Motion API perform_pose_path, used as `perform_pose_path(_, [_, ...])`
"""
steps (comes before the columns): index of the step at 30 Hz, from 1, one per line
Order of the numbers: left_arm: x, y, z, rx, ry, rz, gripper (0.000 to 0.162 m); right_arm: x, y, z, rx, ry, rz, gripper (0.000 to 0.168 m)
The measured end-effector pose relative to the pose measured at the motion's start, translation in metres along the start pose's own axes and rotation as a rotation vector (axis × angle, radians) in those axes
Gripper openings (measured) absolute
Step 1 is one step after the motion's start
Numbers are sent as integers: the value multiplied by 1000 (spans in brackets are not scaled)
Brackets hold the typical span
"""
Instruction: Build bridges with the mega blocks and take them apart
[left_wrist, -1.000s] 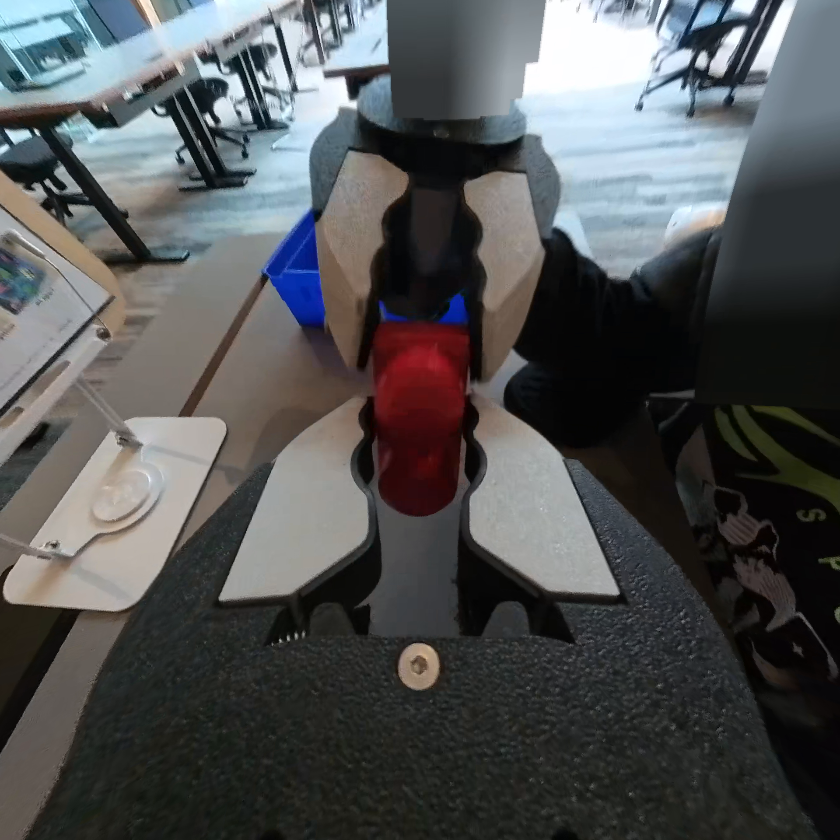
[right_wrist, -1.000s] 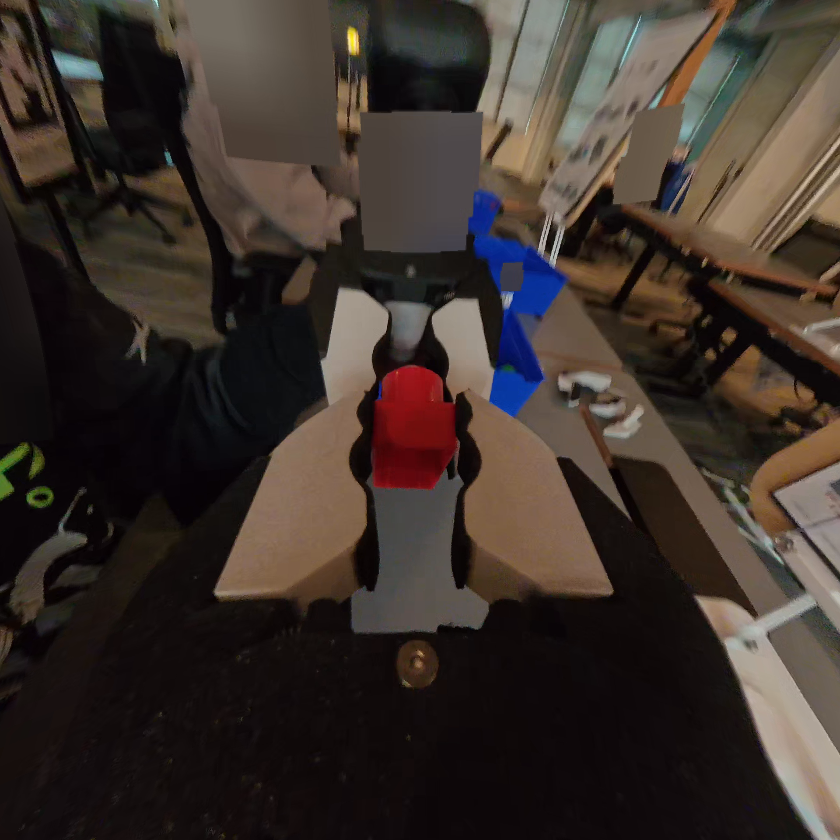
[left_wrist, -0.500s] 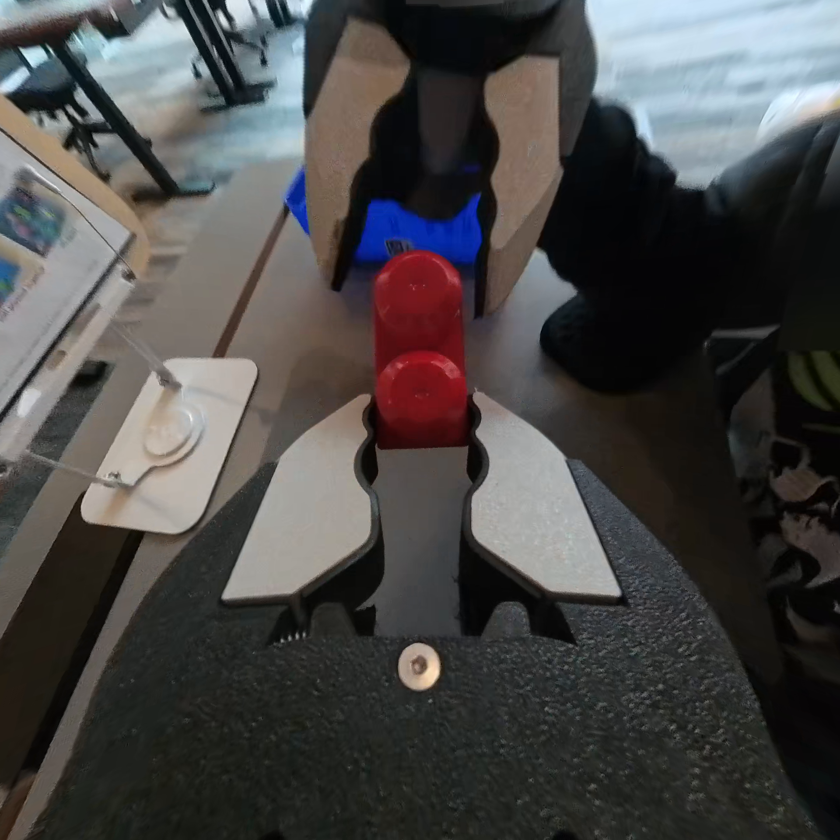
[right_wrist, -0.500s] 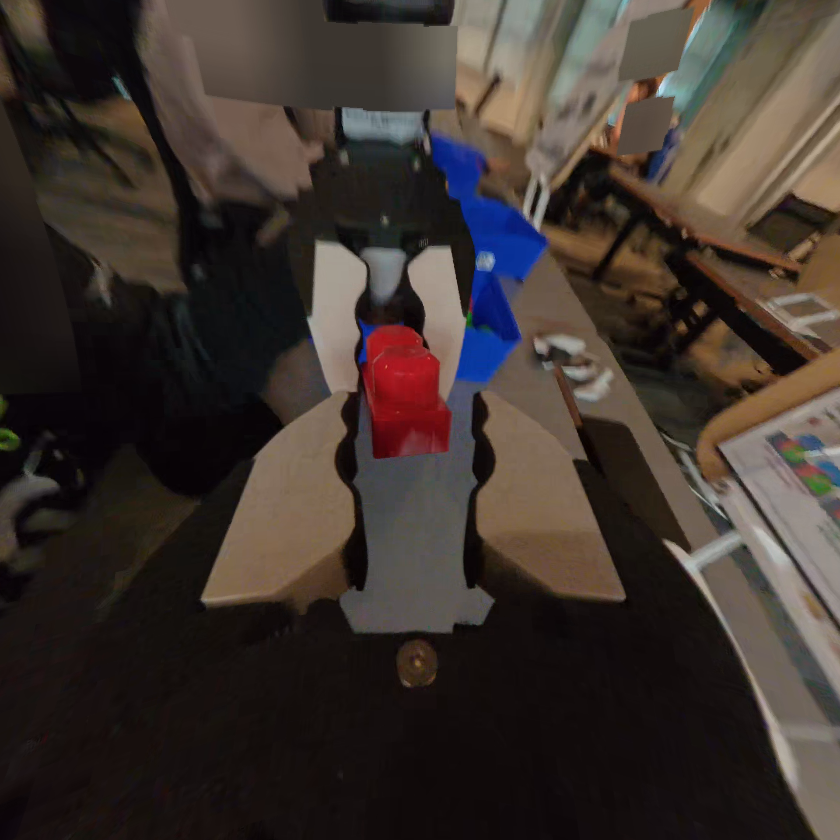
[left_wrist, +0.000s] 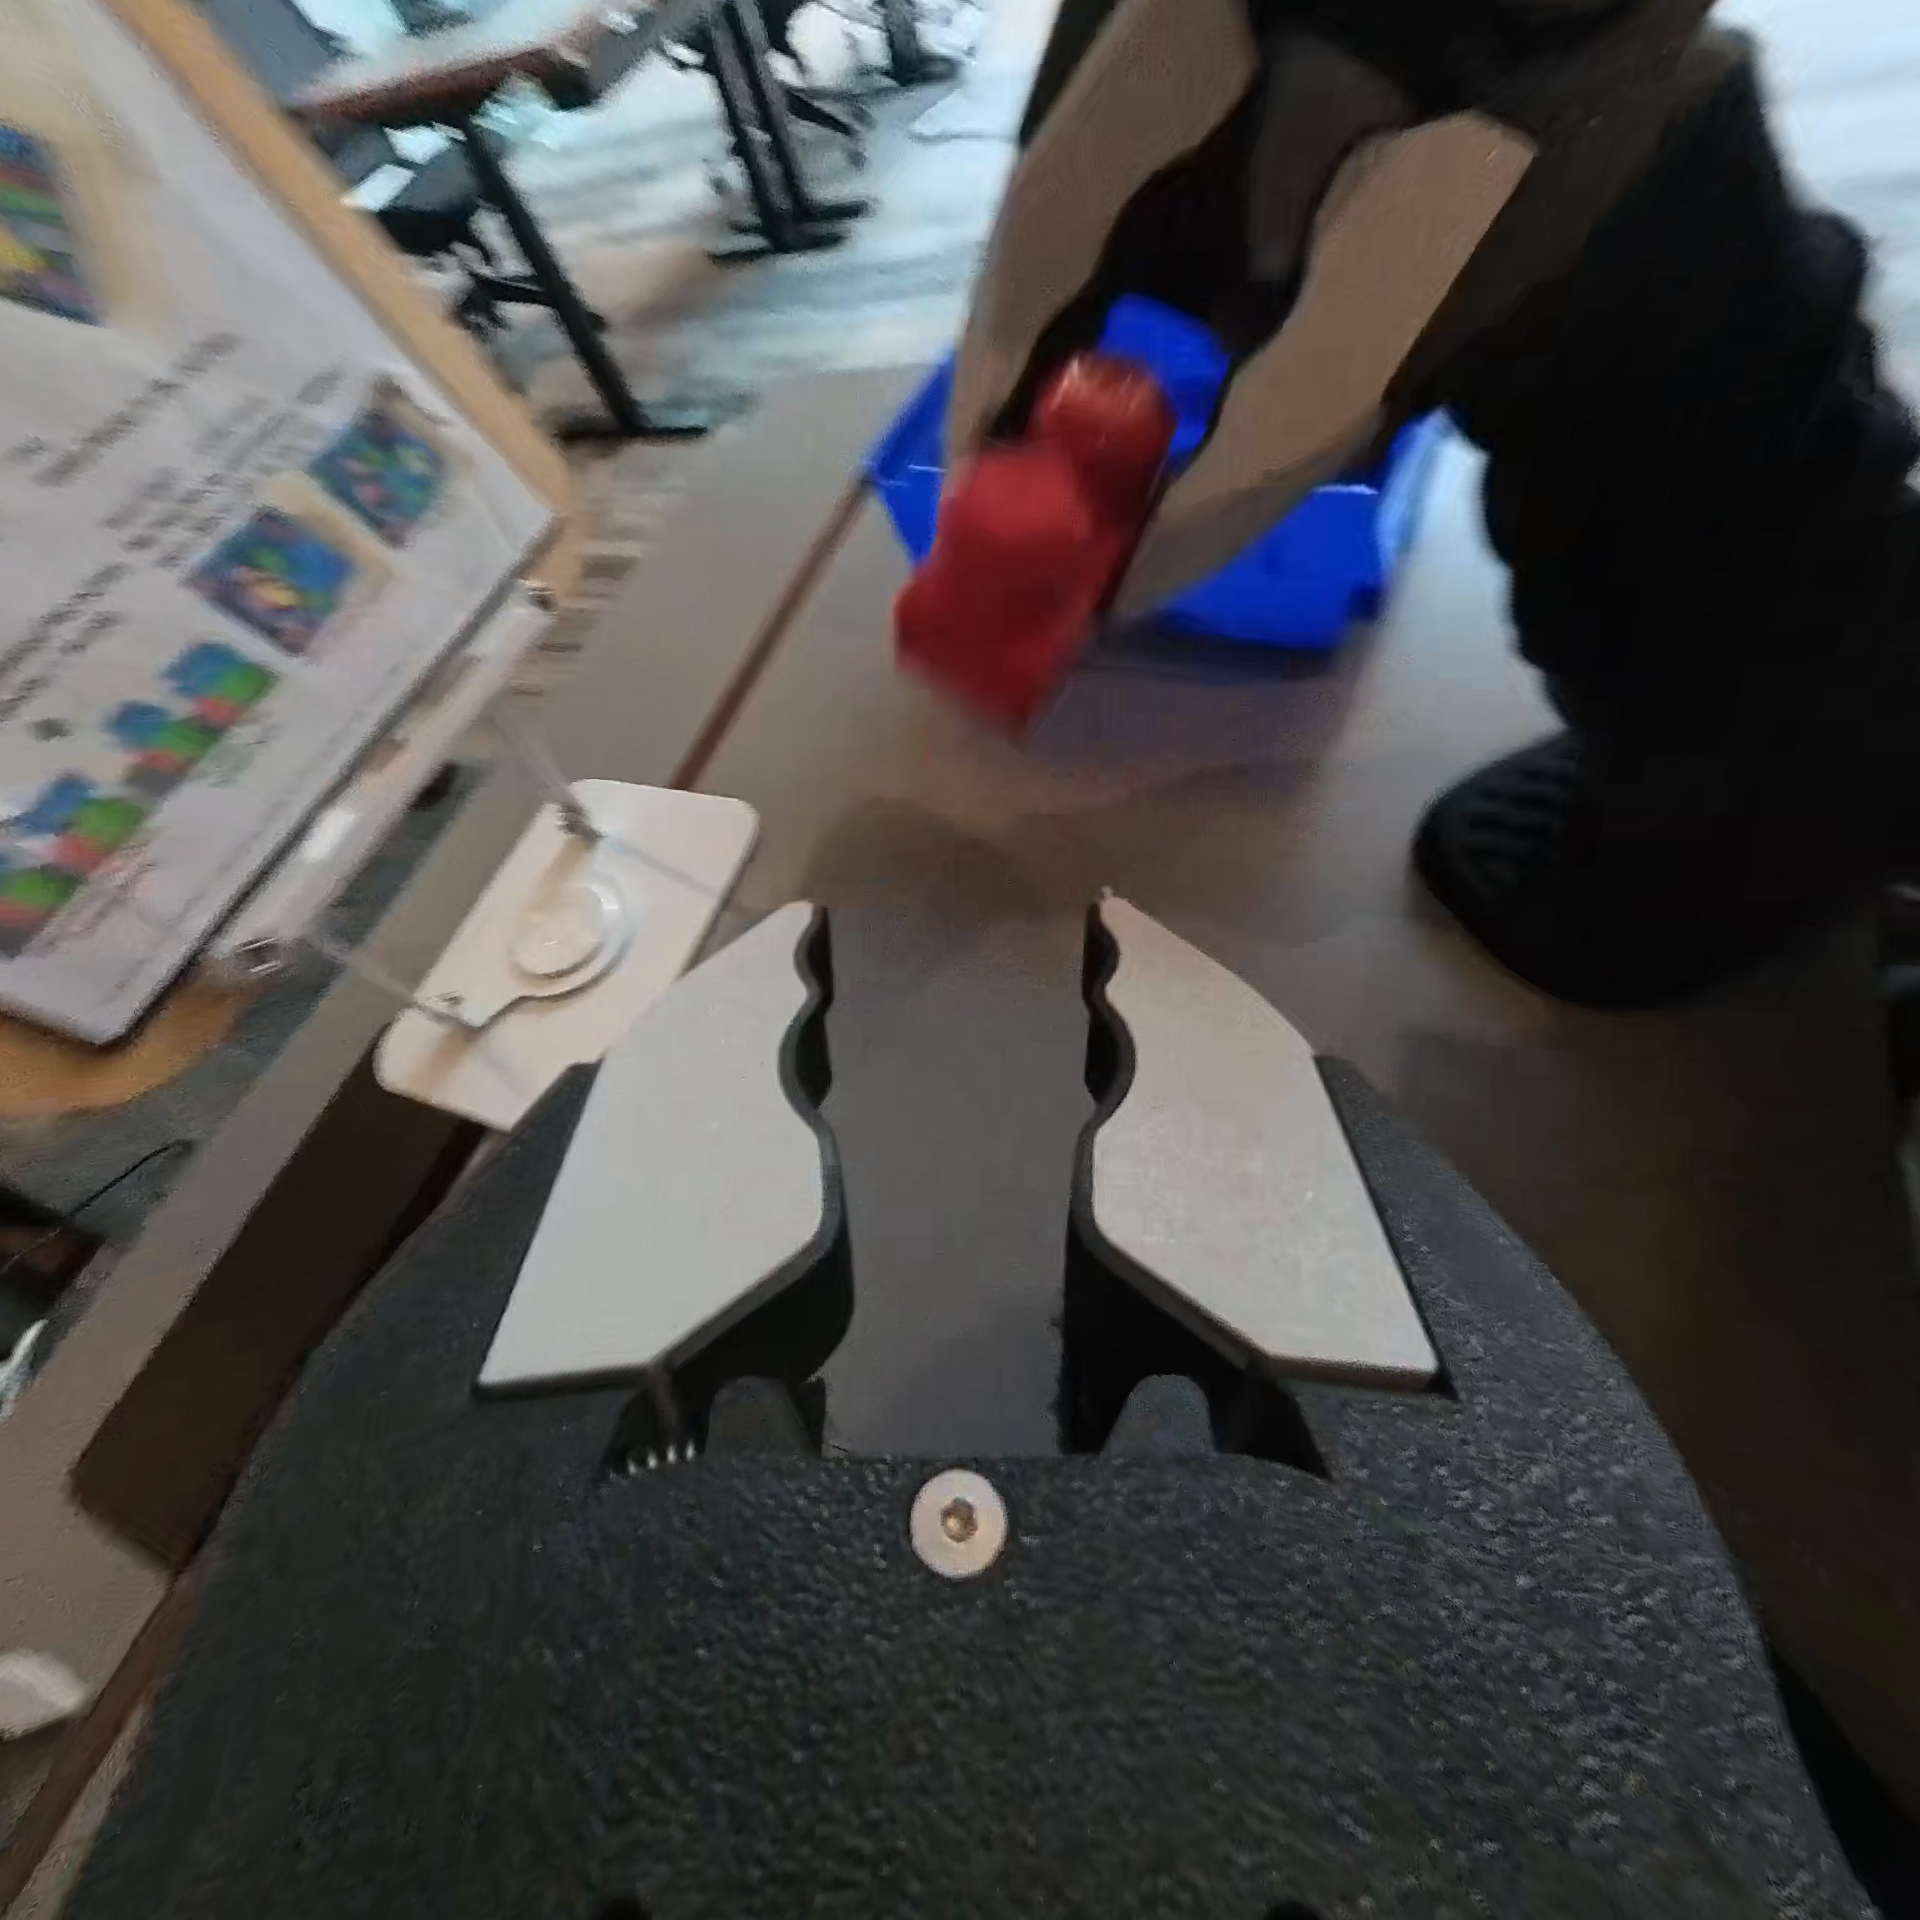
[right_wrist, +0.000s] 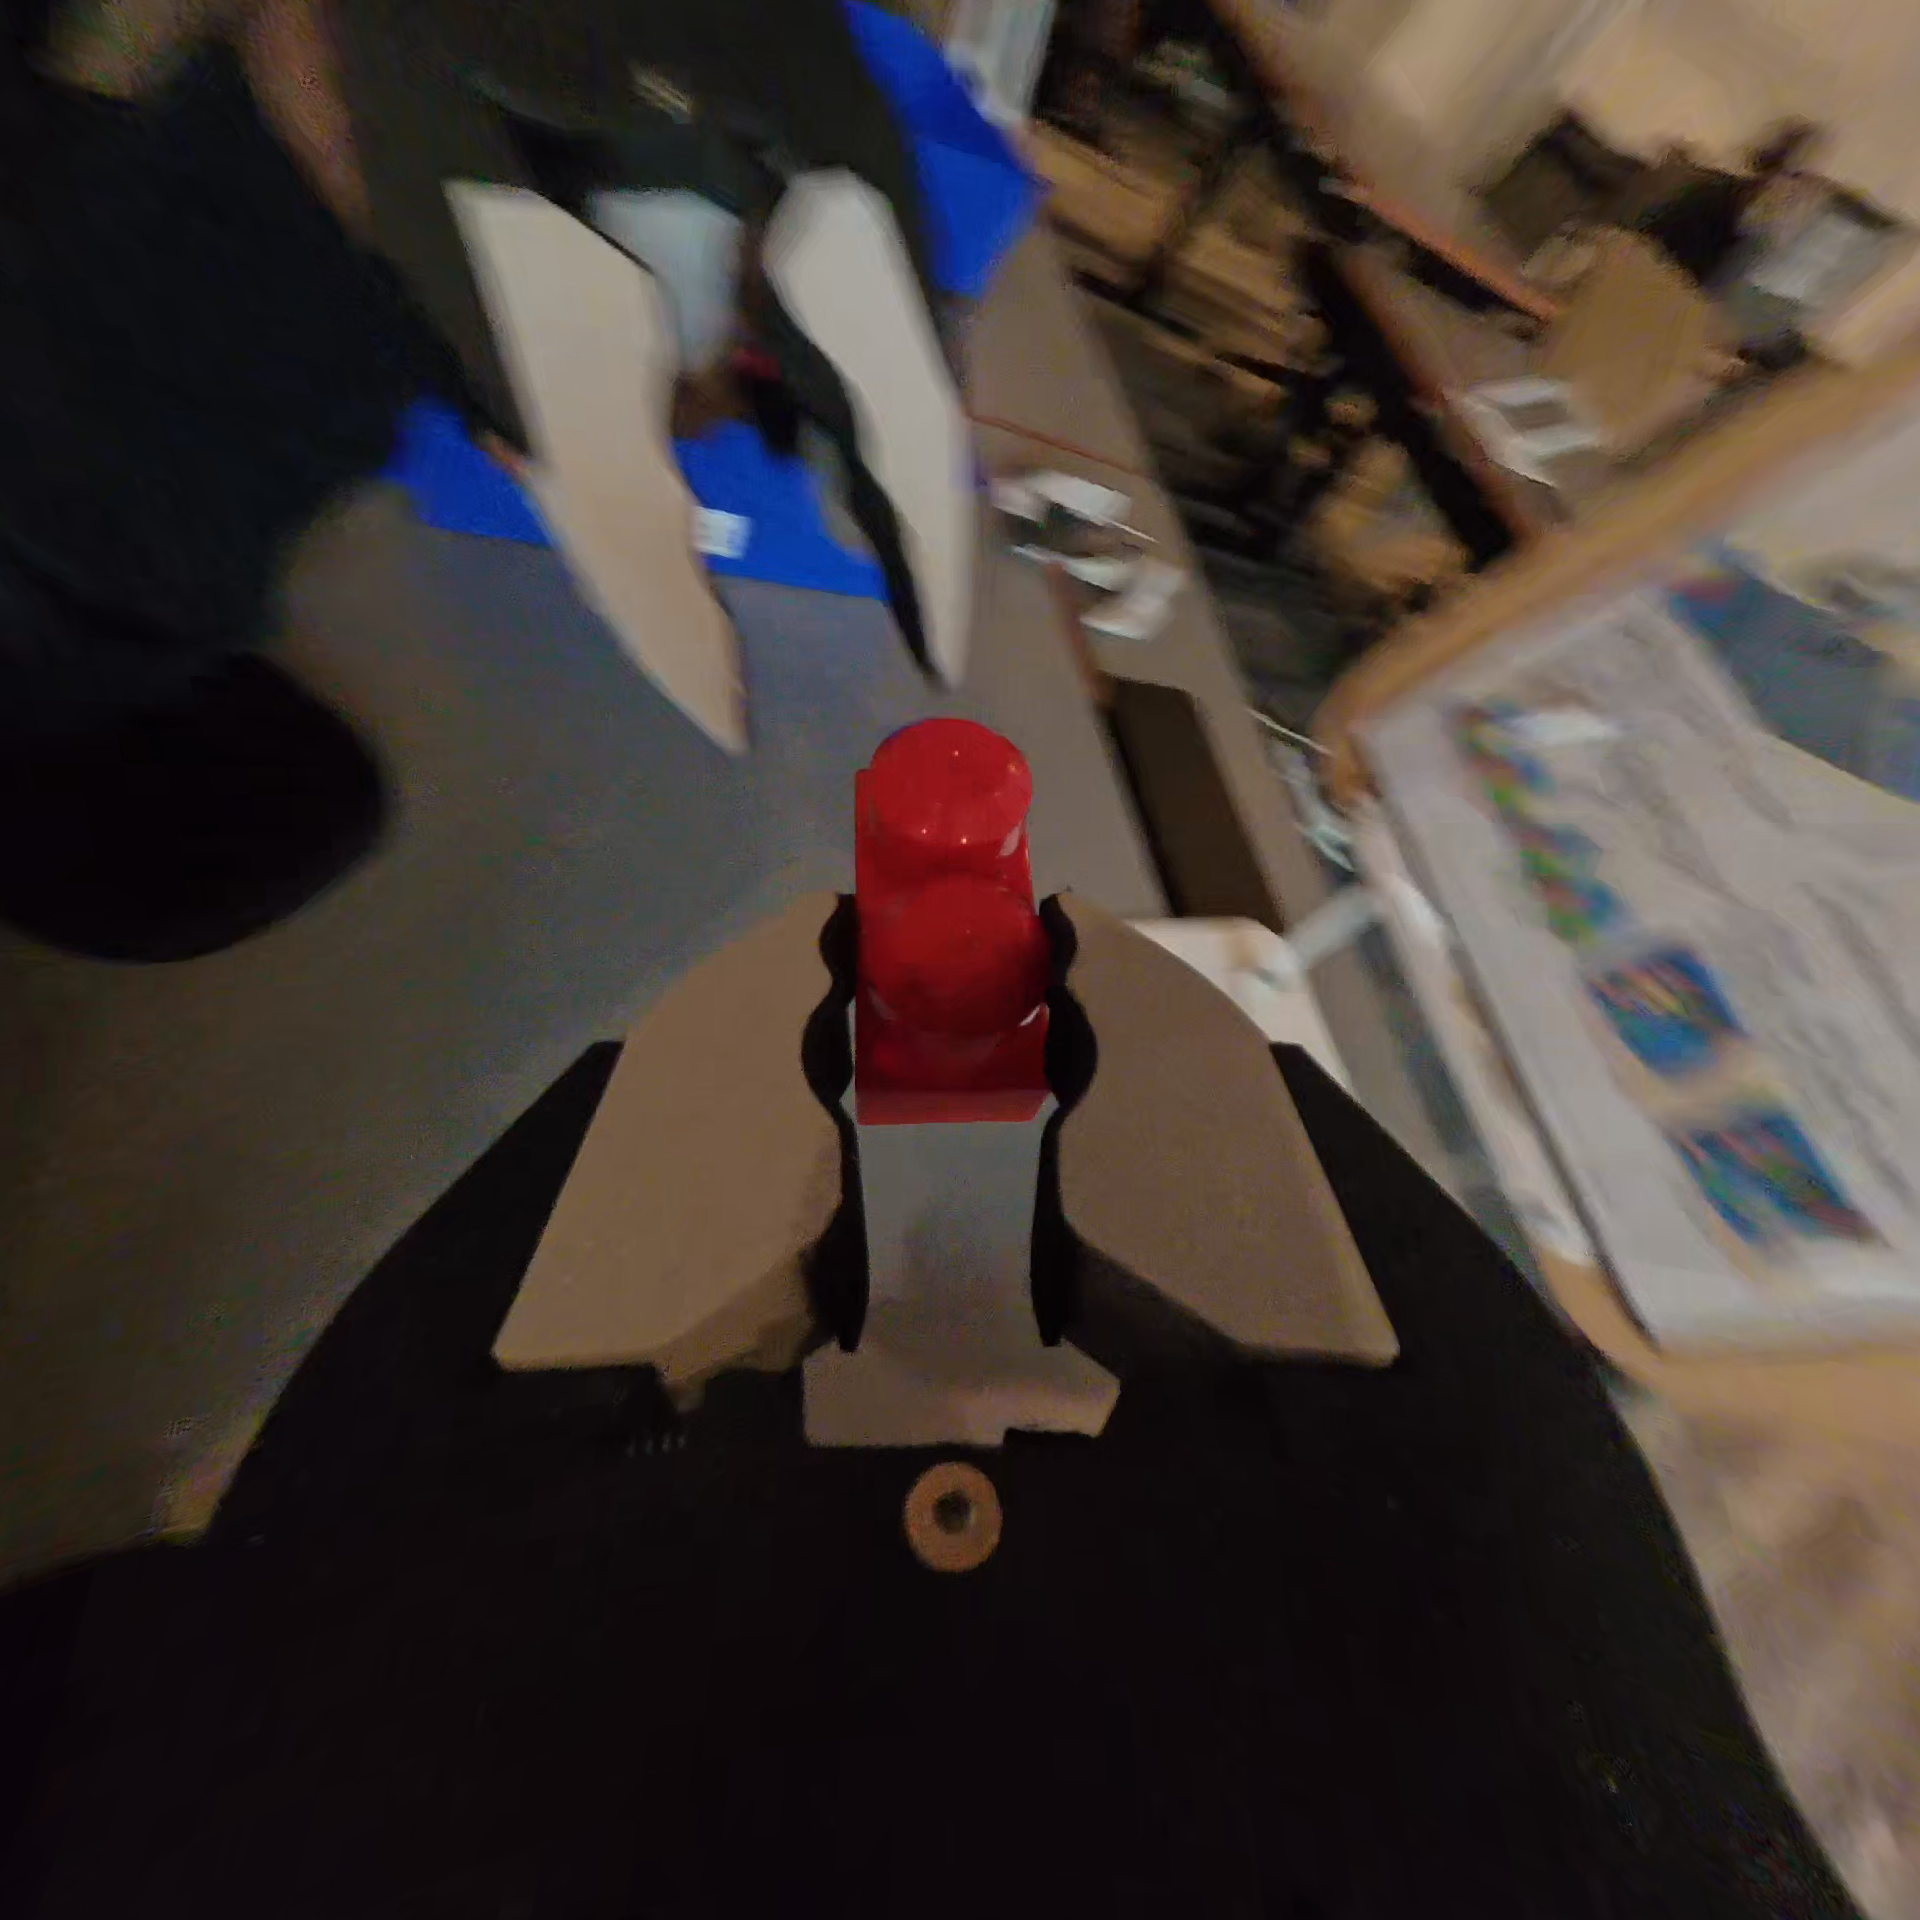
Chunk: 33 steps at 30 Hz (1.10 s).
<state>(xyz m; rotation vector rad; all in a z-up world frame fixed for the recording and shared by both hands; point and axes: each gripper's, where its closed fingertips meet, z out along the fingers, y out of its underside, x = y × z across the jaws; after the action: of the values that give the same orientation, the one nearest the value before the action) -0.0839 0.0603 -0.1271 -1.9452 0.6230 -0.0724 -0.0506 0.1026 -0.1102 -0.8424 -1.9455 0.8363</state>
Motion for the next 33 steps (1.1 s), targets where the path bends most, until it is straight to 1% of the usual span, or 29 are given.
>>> perform_pose_path(2, [-21,-3,-17,39,-109,-40,48,41,23,-44,-53,220,101,33])
perform_pose_path(4, [-40,-8,-36,104,-204,-100,48,71,55,-91,-116,392,230,33])
perform_pose_path(6, [-57,-12,-56,171,-293,-146,46,85,100,-134,-235,521,357,33])
perform_pose_path(9, [-73,-9,-83,214,-389,-172,41,84,180,-191,-406,701,534,33])
perform_pose_path(11, [-77,-9,-98,240,-425,-174,38,64,238,-209,-521,741,677,34])
perform_pose_path(13, [-78,-11,-111,276,-451,-172,36,36,284,-217,-614,748,784,33])
perform_pose_path(16, [-76,-14,-127,311,-475,-156,34,5,325,-216,-696,745,893,33])
perform_pose_path(19, [-76,-14,-138,329,-498,-158,32,-4,349,-210,-774,739,924,34])
perform_pose_path(22, [-77,-11,-142,323,-502,-162,32,-5,363,-207,-857,740,941,34])
perform_pose_path(28, [-81,0,-155,284,-554,-165,32,-7,368,-204,-902,690,988,34])
perform_pose_path(30, [-82,6,-164,264,-576,-164,32,-8,367,-208,-923,682,996,52])
perform_pose_path(31, [-83,12,-171,242,-599,-165,32,-7,364,-211,-920,691,1000,57])
perform_pose_path(33, [-87,29,-189,175,-678,-172,32,3,350,-219,-872,757,973,58])
